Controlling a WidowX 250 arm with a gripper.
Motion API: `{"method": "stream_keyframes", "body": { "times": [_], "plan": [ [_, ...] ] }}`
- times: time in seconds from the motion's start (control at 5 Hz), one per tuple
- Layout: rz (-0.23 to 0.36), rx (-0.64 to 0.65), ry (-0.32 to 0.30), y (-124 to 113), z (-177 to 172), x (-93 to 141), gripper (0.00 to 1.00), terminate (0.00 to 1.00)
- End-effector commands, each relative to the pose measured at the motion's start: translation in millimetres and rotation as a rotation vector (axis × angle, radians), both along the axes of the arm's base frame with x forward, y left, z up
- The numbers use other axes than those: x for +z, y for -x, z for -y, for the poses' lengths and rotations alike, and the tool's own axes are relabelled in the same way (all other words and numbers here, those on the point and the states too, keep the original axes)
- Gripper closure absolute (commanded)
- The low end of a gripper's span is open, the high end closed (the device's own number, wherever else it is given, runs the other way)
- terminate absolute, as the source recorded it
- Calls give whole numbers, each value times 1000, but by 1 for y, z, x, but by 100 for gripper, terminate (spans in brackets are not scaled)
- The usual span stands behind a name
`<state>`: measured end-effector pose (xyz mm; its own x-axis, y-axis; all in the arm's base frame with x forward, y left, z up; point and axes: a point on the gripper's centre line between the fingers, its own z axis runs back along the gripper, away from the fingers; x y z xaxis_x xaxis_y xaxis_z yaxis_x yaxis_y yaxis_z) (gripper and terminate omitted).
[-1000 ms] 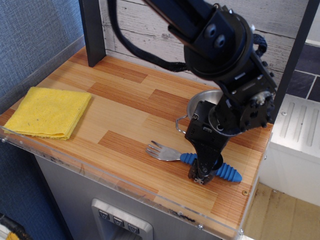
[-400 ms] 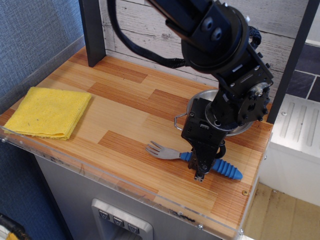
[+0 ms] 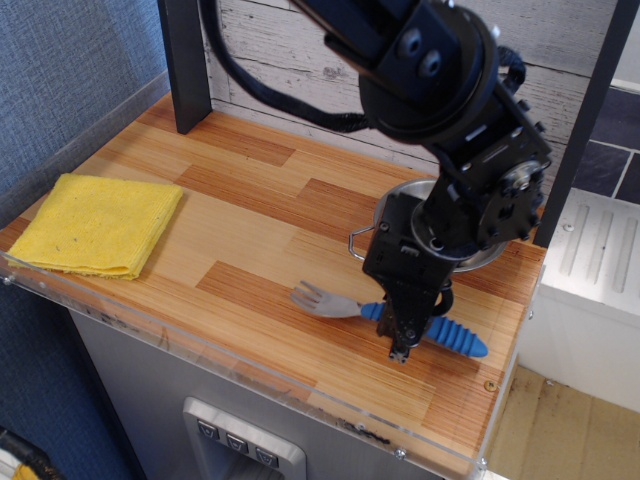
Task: Put the fork to the left of the pot towards the top of the table.
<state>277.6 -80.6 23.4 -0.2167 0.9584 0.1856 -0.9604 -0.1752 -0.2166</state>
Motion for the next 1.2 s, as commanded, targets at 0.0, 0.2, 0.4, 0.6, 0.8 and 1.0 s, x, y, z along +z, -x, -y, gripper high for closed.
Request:
{"method": "stream_keyframes", "body": {
  "times": [0.0, 0.2, 0.4, 0.6, 0.8, 1.0],
  "plan": [
    [94, -12, 27, 14, 0, 35, 100, 0],
    [136, 8, 27, 21, -7, 53, 100, 0],
    [194, 57, 15, 21, -25, 74, 100, 0],
    [222, 106, 13, 4, -47, 86, 100, 0],
    [226, 144, 11, -20, -68, 93, 100, 0],
    [218, 188, 13, -46, -98, 88, 100, 0]
  ]
}}
